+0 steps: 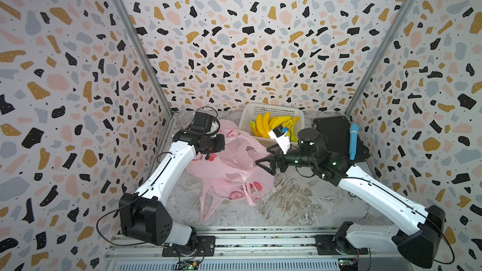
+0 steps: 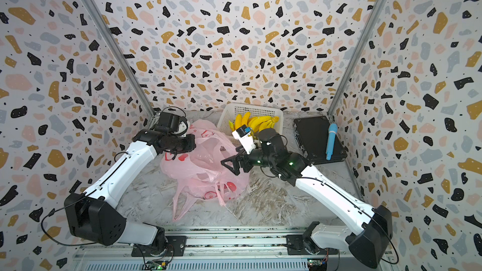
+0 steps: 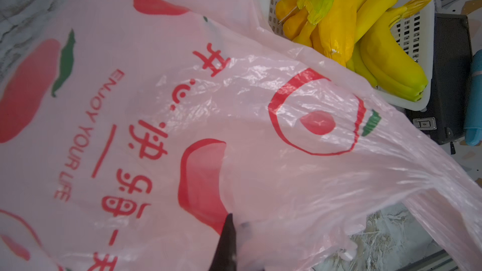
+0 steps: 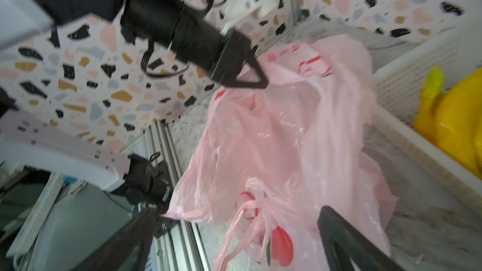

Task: Place the banana into a plastic bag & tie a knot
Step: Adjust the plastic bag at the center of the board, then pick up the banana from the basket.

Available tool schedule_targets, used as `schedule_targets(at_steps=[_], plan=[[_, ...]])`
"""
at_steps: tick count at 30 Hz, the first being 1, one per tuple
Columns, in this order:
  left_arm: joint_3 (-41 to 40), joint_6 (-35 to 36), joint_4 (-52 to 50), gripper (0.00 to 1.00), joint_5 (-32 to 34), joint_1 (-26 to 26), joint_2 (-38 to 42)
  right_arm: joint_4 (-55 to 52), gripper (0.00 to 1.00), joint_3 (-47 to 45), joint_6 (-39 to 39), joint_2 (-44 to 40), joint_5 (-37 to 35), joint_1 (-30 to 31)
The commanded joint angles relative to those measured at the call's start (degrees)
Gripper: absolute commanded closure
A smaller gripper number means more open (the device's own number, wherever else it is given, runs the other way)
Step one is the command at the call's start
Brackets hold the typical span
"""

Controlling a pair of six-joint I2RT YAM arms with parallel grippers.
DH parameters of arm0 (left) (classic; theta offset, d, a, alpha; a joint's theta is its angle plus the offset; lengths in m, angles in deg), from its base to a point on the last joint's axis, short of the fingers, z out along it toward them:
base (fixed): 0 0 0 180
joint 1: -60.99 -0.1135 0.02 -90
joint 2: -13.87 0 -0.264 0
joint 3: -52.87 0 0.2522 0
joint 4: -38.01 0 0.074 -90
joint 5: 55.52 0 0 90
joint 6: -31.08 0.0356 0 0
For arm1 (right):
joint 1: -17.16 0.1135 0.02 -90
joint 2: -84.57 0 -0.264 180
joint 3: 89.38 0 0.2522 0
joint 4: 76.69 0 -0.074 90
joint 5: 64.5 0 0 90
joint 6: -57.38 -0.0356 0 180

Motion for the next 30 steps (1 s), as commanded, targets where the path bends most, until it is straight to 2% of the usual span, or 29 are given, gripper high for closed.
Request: schedule_targets(at_steps=[1,5,11,18,30], plan=[[-1.9,-0.3,1.4,1.0,-0.2,-0.1,1.3,0.7,0.0,2.4,-6.8,1.0,-4.7,-4.6],[-2.4,-0.6,1.8,1.0,-0.8,-0.1,2.0,-8.1,0.01,10.1,-9.8,8.8,-13.2,-11.5],[-1.8,-0.1,1.6,1.0,-1.4,-0.1,2.3,-14.4,0.06,24.3,-15.8,26.5,-18.7,-18.5],[-2.7,-0.1,2.3,1.0,-2.5,-0.1,3.2,-17.2,0.08,41.7,-23.3,44.2,-21.4,-19.5],[-3.4,-0.1,2.5,1.0,-3.9,0.4,5.8,-18.2,0.18,53.6,-33.5,58.2,-22.5,-19.9]])
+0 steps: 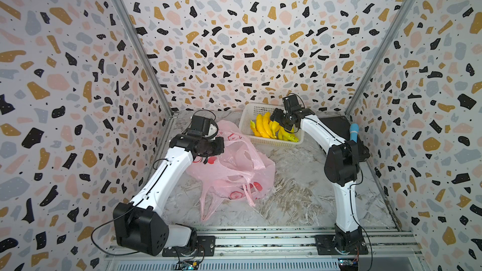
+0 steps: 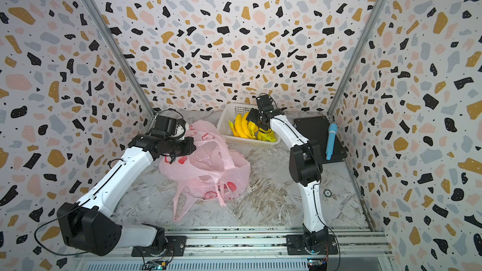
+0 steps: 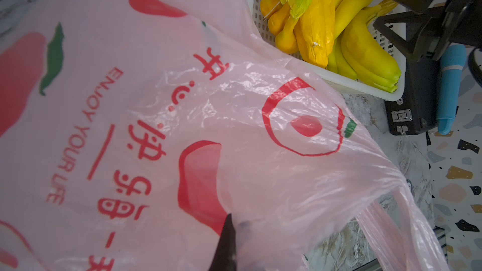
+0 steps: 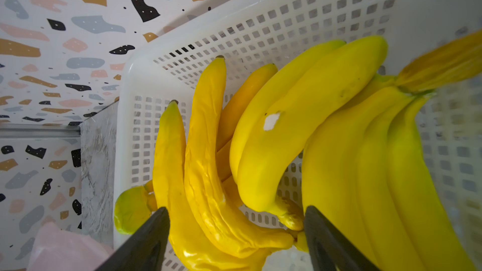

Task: Place the banana into a plastic bag & tie a knot
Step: Pick up the banana from the basket.

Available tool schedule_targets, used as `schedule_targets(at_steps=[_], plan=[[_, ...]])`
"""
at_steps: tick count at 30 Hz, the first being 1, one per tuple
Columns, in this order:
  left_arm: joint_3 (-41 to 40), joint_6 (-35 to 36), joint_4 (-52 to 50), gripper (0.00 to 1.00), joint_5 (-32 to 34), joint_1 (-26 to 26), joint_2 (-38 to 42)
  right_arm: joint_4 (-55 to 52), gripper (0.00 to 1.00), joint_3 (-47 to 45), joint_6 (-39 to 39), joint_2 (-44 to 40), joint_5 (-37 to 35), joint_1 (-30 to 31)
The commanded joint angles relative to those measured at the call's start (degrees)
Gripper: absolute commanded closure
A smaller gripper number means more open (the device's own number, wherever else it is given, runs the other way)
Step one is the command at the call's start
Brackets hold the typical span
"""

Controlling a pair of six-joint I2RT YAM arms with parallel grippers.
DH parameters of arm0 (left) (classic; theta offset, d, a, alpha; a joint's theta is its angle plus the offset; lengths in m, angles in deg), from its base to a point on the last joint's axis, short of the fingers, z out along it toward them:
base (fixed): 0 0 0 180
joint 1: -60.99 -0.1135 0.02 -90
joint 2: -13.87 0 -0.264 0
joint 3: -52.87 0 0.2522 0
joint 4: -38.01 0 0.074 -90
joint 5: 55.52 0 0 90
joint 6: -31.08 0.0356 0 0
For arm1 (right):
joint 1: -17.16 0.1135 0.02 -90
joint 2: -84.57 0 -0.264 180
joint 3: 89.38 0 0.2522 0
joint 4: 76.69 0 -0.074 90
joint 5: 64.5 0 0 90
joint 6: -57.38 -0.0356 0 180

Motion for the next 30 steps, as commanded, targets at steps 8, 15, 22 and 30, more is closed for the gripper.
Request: schedule_targets(at_steps=[8,15,22,30], plan=[[-1.2,0.2,1.7,1.0,-1.3,0.6,2.0,-0.3,0.23,6.7,-6.9,5.6,-1.3,-0.3],[-1.4,0.0,2.0,1.0,-1.5,1.0,2.4,1.9,0.29,7.8,-9.2,8.3,-2.0,-0.4],[-1.5,-0.1,2.1,1.0,-1.6,1.2,2.9,2.8,0.56,8.6,-8.4,8.7,-1.5,-0.4],[-1.6,-0.4,1.5,1.0,-1.3,1.6,4.2,5.1,0.86,5.9,-1.3,2.0,-3.5,-0.4]])
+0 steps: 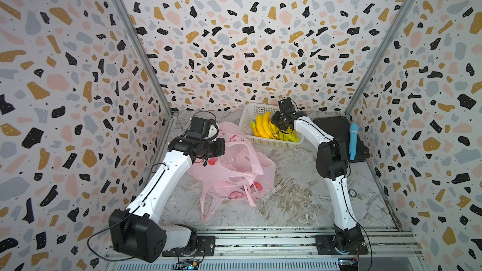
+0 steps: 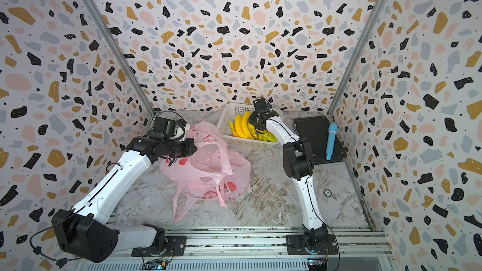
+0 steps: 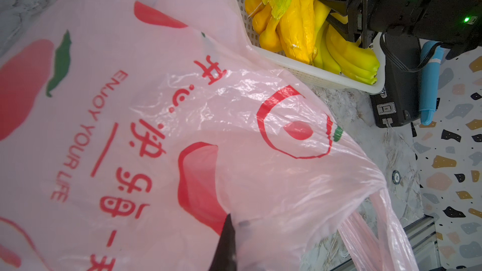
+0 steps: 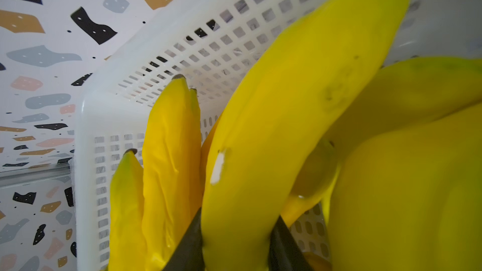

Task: Place the banana into a plastic bag & tie a knot
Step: Pick up the banana from the basket.

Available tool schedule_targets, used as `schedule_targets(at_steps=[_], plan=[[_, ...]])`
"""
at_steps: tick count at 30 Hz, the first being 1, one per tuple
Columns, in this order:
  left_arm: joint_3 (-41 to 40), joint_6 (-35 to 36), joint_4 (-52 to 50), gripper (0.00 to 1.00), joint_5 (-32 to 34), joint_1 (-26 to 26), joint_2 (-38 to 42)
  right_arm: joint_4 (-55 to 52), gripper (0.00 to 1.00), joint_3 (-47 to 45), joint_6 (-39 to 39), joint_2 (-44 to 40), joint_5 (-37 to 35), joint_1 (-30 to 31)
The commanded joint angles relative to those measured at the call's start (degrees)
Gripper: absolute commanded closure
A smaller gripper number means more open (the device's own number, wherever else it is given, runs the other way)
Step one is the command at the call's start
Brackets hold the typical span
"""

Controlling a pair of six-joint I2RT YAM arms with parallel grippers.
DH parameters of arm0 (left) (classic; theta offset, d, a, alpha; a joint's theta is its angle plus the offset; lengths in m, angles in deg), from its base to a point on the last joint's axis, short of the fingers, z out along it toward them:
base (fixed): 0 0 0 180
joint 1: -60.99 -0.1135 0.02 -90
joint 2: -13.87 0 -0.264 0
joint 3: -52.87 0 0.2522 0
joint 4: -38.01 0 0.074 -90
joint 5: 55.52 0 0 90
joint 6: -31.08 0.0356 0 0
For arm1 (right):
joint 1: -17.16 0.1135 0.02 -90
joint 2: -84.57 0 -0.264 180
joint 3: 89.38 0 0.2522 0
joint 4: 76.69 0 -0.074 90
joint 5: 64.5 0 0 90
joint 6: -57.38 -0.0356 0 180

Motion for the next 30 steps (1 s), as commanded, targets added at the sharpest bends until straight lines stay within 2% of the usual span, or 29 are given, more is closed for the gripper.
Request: schedule_targets(at_steps=[1,8,13,16,22,26,30], plan=[[-0.6,-0.3,1.4,1.0,-0.2,0.3,1.8,3.1,0.87,-1.6,4.9,-8.5,-1.9,-0.1],[-1.2,-0.4,1.0,1.0,-0.3,0.2,3.1,12.2,0.89,-10.7,9.0,-18.6,1.1,0.1],[-1.9,-0.1,1.1,1.0,-1.2,0.2,3.5,21.9,0.91,-20.1,10.2,-27.0,7.3,0.4],[-2.4,-0.1,1.7,1.0,-2.5,0.3,3.5,29.9,0.95,-27.3,10.5,-32.8,13.6,0.5],[-2.2,0.2,2.2,1.0,-5.9,0.3,3.1,47.0,0.98,-43.1,7.0,-43.6,26.6,3.5],[-1.6,0.7,1.5,1.0,-7.3,0.1,2.5,55.3,1.0,-50.1,4.7,-48.3,32.5,6.9],[-1.4,0.8,1.5,1.0,-8.1,-0.4,2.1,67.3,1.0,-56.8,0.1,-51.4,35.2,9.5]])
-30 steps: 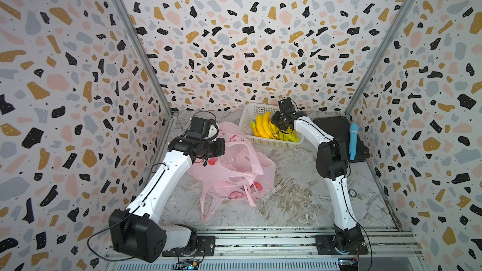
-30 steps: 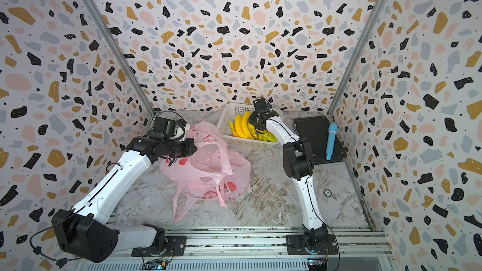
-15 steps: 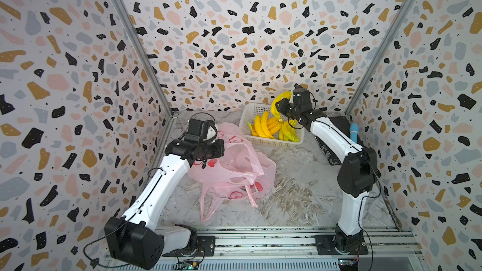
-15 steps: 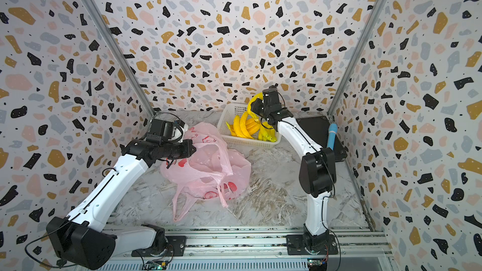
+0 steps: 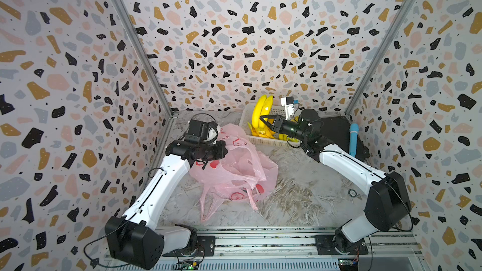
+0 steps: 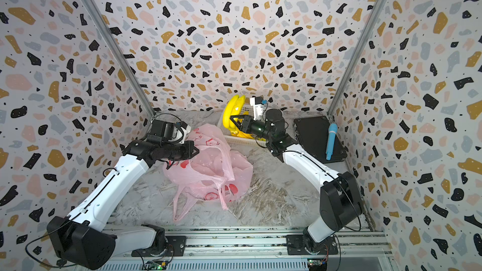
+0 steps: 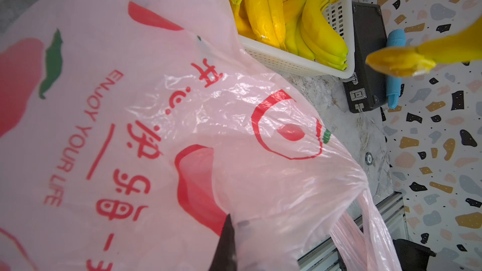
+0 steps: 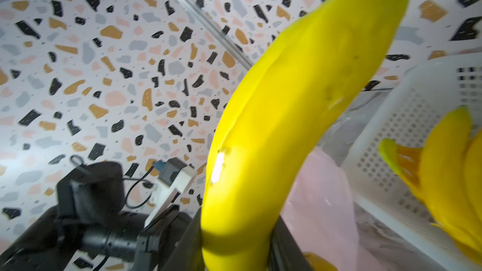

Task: Place the banana into a plastic bag & tie a knot
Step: Pick up the banana from the basket, then place the banana into the plastic bag.

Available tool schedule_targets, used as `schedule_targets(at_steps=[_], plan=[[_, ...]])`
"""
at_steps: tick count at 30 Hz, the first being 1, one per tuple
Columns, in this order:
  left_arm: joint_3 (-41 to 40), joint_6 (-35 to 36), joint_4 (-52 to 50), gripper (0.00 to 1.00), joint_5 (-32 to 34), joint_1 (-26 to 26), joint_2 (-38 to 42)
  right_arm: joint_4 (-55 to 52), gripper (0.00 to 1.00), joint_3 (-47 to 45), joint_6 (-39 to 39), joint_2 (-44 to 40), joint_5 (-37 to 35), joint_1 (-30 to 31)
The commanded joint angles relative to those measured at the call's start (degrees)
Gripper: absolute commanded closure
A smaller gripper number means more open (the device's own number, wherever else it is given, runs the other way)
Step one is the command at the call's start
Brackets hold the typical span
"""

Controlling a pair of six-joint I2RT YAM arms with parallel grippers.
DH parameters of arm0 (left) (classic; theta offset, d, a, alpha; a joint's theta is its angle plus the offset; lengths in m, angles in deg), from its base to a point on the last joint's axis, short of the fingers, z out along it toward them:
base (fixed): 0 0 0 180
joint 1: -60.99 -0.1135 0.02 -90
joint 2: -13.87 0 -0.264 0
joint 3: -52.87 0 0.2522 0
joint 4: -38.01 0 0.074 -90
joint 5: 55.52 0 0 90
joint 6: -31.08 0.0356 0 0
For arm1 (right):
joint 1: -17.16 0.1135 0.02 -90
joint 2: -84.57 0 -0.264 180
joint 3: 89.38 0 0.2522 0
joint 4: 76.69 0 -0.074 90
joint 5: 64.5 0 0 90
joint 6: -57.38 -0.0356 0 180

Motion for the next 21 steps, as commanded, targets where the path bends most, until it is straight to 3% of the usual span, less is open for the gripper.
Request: schedule_targets(at_steps=[1,12,21], plan=[[0.6,0.8,1.5,1.0,-2.5,-0.5,-0.6,15.6,1.0,-3.0,-4.4,-4.1,5.1,1.5],[2.1,1.3,0.8,1.0,-5.9,-2.8,-2.6,30.7,1.0,-11.1,-5.9,-5.9,7.8,8.6],[2.9,1.2,0.6,1.0,-10.0,-3.9,-2.3,43.6,1.0,-17.0,-1.4,1.4,9.5,13.4]])
